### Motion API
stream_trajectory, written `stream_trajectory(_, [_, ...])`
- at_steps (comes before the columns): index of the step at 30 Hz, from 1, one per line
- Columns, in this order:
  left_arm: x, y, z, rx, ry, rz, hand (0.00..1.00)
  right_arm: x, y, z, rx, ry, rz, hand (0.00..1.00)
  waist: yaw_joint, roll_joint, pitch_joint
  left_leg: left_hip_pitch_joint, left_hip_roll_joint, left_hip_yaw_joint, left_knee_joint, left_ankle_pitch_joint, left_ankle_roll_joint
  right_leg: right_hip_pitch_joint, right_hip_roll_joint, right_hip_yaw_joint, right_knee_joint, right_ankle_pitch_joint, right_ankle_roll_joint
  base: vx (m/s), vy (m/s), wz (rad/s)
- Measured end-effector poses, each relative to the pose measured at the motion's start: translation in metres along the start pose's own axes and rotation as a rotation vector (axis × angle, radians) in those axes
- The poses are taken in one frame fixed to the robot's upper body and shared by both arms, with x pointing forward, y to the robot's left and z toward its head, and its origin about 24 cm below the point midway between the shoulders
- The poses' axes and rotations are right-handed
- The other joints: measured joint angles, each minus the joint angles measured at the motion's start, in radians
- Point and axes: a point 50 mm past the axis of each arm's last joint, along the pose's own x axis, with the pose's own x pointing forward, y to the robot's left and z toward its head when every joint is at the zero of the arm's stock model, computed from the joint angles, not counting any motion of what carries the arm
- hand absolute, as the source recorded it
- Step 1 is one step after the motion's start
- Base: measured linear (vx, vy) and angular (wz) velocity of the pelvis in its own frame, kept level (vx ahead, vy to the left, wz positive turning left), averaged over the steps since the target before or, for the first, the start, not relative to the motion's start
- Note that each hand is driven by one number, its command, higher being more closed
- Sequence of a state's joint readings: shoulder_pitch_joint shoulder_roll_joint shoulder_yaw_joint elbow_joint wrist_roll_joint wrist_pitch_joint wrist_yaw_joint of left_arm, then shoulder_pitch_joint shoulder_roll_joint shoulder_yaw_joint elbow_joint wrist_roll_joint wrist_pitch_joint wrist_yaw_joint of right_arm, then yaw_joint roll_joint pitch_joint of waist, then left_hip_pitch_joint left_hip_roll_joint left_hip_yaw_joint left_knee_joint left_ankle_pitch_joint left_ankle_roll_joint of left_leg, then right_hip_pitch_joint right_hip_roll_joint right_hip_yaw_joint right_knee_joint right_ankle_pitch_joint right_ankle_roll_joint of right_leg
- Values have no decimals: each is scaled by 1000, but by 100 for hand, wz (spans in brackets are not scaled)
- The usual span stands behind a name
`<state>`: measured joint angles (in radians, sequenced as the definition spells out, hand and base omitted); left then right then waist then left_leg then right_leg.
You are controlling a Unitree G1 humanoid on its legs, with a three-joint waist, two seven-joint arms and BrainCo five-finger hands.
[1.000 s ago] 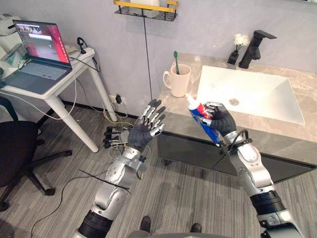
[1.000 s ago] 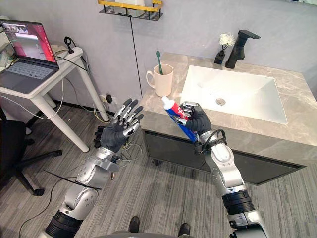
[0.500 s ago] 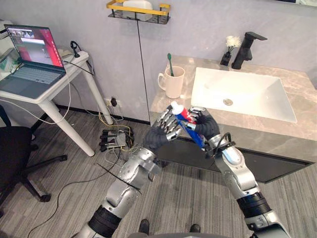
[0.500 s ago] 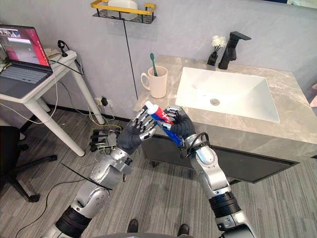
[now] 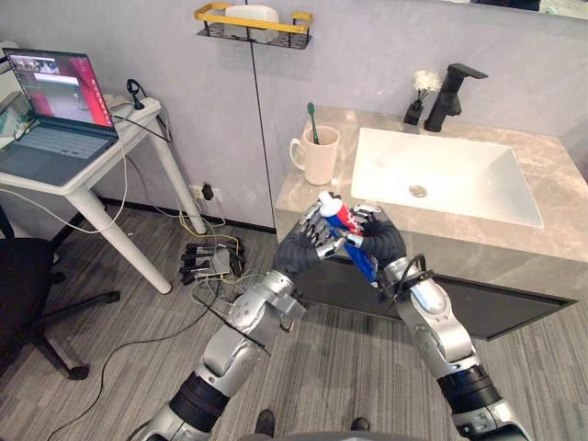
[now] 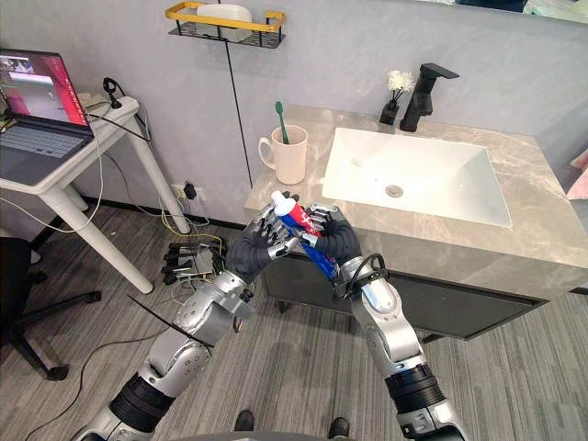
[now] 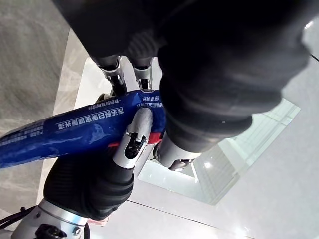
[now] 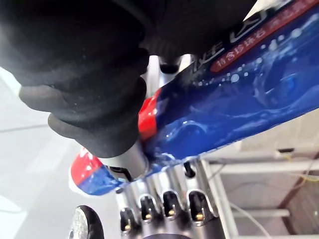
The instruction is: Organize washtable
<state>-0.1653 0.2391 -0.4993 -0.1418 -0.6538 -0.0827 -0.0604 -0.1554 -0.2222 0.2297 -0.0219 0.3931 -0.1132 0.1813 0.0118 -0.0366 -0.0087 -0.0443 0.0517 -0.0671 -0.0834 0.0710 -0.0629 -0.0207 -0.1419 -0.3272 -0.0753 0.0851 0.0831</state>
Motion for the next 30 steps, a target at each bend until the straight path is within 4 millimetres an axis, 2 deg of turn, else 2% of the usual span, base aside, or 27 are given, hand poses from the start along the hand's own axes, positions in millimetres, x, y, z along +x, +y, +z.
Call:
stream_trajectory(7, [0, 2, -3, 9, 20, 8, 0, -12, 4, -11, 20, 34, 9, 100, -4, -3, -18, 4, 0, 2, -6, 0, 0, 0, 0, 1, -3, 0, 0, 2, -1, -1])
stream_trajectory(8, [2, 1, -1, 12, 13, -1, 100, -15, 6, -16, 27, 58, 22, 100, -3, -5, -20, 5, 0, 3, -6, 0, 0, 1, 0, 2, -3, 0, 0, 0, 0, 0])
stream_trajectory(12, [5, 3, 4, 25, -13, 8, 100, -25, 22, -33, 77, 132, 76, 100, -5, -7, -21, 8, 1, 13, -7, 0, 0, 0, 0, 6, -3, 0, 0, -14, -2, -3])
stream_trajectory(20, [7, 3, 7, 49, -21, 4, 100, -26, 24, -35, 90, 138, 77, 100, -23, -9, -22, 10, 1, 18, -7, 0, 0, -2, 0, 13, -3, 0, 0, 0, 0, 0])
stream_trajectory(30, [7, 4, 7, 68, -21, 5, 100, -26, 28, -38, 110, 141, 93, 100, -29, -17, -27, 13, 1, 40, -8, -1, 0, -3, 2, 30, -17, 9, 1, -2, -2, -4])
